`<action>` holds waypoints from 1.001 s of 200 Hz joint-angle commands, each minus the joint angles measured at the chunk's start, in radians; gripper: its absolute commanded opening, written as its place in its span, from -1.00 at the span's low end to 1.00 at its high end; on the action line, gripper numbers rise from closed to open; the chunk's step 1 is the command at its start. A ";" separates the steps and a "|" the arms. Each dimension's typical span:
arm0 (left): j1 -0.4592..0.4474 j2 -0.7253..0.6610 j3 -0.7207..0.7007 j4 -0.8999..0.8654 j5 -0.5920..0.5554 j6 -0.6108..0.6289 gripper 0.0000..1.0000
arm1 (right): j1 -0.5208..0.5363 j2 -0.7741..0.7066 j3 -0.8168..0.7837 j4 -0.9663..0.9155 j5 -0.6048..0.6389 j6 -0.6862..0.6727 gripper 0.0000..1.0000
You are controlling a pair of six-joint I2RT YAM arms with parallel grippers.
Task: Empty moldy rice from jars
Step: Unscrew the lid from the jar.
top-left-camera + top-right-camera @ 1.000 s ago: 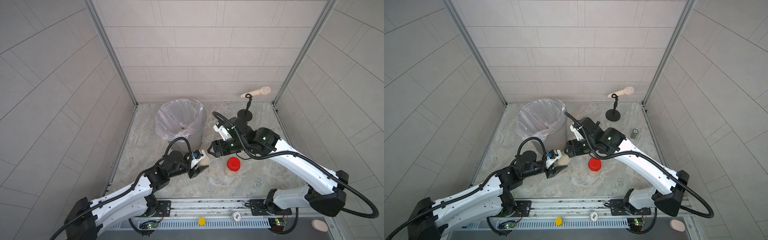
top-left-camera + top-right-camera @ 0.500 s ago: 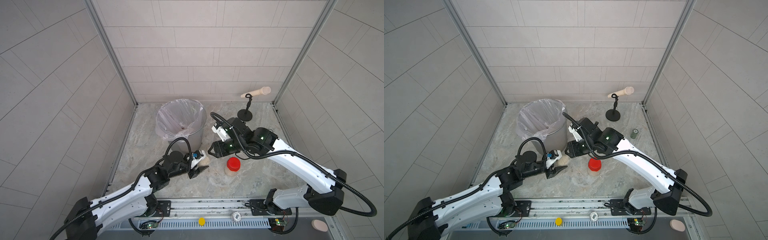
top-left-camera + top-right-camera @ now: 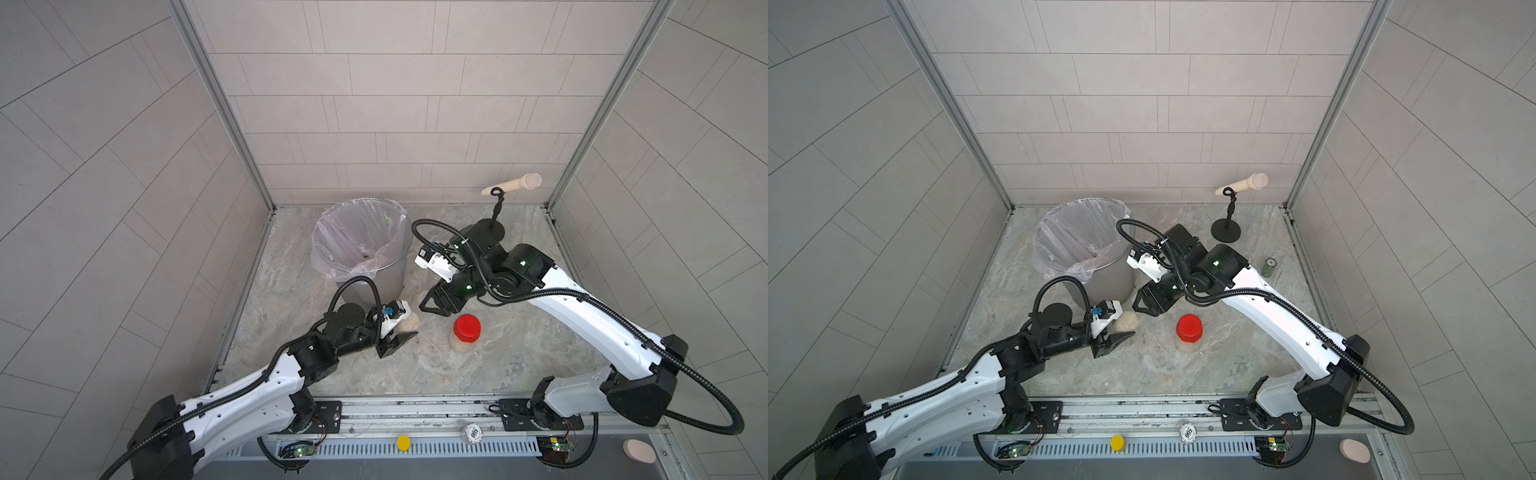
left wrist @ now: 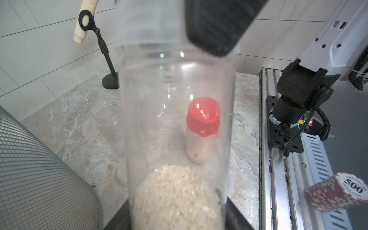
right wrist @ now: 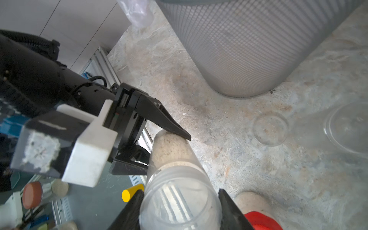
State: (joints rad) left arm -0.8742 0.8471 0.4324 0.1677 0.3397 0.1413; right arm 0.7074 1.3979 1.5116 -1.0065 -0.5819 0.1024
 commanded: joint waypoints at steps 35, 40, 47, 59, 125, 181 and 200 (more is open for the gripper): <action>0.004 -0.020 -0.018 -0.038 0.017 -0.001 -0.80 | -0.045 0.032 0.092 -0.085 -0.171 -0.461 -0.51; 0.004 -0.020 -0.018 -0.039 0.017 -0.002 -0.80 | -0.047 0.038 0.107 -0.099 -0.168 -0.478 -0.50; 0.004 -0.020 -0.018 -0.039 0.015 -0.002 -0.80 | -0.045 0.044 0.130 -0.125 -0.172 -0.506 -0.49; 0.004 -0.016 -0.016 -0.038 0.012 -0.002 -0.80 | -0.045 0.051 0.160 -0.155 -0.191 -0.546 -0.48; 0.005 0.007 0.000 -0.040 0.019 0.001 -0.83 | -0.021 0.003 0.149 -0.185 -0.232 -0.831 -0.38; 0.005 -0.034 -0.009 -0.055 0.002 0.003 -0.83 | -0.022 -0.069 0.088 -0.094 -0.173 -0.903 -0.35; 0.006 -0.037 -0.008 -0.055 -0.001 0.003 -0.83 | -0.021 -0.079 0.076 -0.087 -0.176 -0.919 -0.34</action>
State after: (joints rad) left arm -0.8753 0.8139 0.4335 0.2127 0.3717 0.1371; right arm 0.6884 1.3819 1.5845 -1.0985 -0.7086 -0.7311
